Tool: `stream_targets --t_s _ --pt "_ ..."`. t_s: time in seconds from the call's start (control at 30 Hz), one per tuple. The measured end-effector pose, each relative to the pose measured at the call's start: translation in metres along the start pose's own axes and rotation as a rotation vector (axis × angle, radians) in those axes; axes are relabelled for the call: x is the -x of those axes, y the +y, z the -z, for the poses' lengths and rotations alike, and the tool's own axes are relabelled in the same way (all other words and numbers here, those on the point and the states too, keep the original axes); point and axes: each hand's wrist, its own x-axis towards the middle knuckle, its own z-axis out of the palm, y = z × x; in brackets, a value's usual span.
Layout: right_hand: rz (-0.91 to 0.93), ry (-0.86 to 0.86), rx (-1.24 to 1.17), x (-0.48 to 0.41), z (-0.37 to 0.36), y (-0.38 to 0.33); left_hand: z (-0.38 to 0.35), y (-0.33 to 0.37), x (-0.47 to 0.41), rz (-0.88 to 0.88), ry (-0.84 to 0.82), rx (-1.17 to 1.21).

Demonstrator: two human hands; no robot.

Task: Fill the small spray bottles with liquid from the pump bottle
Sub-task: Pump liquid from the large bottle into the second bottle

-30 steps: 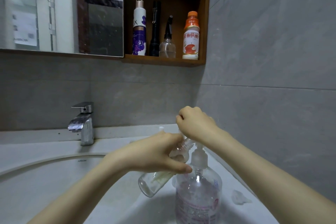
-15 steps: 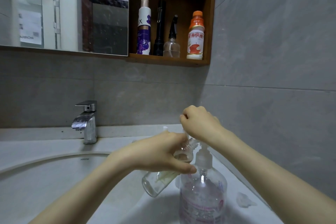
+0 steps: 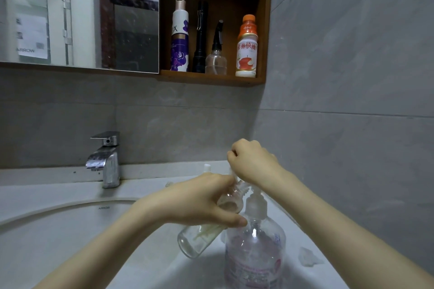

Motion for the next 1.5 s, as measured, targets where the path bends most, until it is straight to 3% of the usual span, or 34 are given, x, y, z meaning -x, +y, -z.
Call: stream_targets --t_s 1.5 --pt "0.012 0.003 -0.012 0.002 0.007 -0.002 0.001 -0.003 -0.003 -0.025 -0.001 0.029"
